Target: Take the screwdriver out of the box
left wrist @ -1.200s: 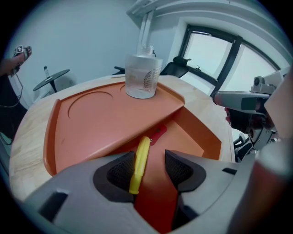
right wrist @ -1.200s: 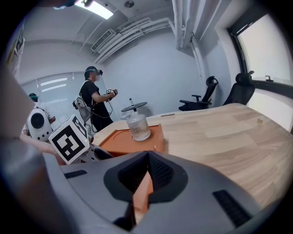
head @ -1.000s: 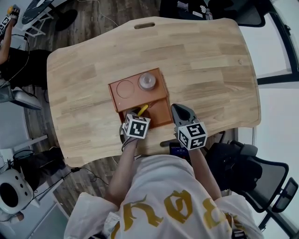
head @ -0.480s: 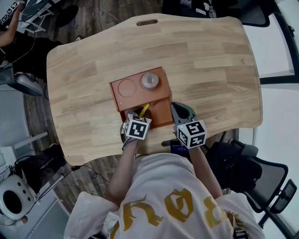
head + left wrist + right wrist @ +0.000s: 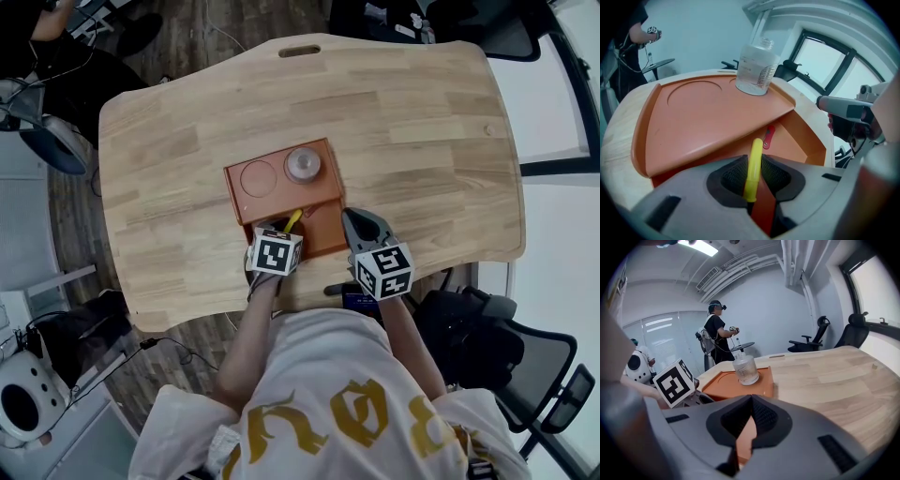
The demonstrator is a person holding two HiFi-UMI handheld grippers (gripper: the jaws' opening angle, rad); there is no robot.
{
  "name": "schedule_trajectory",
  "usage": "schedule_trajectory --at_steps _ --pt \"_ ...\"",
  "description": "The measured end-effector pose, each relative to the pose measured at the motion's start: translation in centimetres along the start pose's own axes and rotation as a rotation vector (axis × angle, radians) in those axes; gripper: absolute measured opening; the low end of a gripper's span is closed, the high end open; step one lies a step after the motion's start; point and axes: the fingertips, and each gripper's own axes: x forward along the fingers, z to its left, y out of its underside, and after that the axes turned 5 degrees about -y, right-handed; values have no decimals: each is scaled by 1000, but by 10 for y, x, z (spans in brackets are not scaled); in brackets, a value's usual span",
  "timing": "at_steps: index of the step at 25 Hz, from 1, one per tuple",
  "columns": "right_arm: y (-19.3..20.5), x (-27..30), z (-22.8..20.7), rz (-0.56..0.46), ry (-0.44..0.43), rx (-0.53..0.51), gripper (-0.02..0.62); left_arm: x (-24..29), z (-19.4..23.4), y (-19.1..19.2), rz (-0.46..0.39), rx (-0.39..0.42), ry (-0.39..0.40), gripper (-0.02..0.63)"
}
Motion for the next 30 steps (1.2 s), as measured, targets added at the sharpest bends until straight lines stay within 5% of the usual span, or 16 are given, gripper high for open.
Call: schedule_trajectory --at_steps 7,13,19,30 --pt "-10 -6 0 -30 6 -11 11 -14 -1 -10 -56 -33 29 86" --pt "-13 -9 10 -38 -10 -30 11 -23 -13 -10 -68 119 51 81" --pt "-14 -14 16 -45 -14 -45 11 -36 -20 -14 -121 163 71 81" --pt "-19 -27 22 -77 6 -65 11 -68 -27 -35 -298 136 102 78"
